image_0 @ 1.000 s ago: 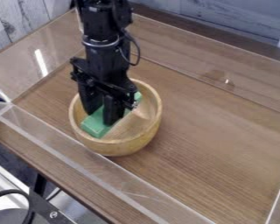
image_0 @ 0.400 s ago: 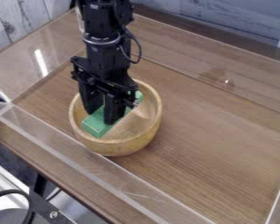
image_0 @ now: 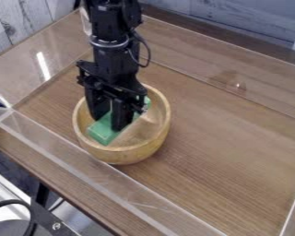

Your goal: Put the green block in the brown bowl

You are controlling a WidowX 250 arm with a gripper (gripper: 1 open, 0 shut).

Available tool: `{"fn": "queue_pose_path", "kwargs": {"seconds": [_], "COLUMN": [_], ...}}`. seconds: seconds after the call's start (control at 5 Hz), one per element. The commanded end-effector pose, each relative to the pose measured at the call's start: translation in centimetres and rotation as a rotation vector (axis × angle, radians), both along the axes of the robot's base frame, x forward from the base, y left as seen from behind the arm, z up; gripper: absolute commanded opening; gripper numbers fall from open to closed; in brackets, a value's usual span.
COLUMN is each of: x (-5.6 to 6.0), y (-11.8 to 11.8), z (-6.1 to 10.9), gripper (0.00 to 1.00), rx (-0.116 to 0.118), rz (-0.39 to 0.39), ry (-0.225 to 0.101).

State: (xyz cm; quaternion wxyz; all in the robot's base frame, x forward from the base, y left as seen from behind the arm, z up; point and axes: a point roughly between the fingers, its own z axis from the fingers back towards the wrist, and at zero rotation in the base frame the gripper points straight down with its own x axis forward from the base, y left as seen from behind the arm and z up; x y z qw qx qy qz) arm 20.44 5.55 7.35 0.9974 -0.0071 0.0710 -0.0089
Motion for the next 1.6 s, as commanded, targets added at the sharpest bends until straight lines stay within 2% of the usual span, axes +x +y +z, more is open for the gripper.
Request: {"fn": "queue_pose_path", "kwargs": {"seconds": [0.0, 1.4], "x": [1.35, 2.31], "y": [0.35, 0.25], "z": [0.99, 0.48], "gripper": [0.0, 0.0], "rx": [0.013, 0.001], "rz": [0.002, 0.004], "ry": [-0.051, -0.037]}}
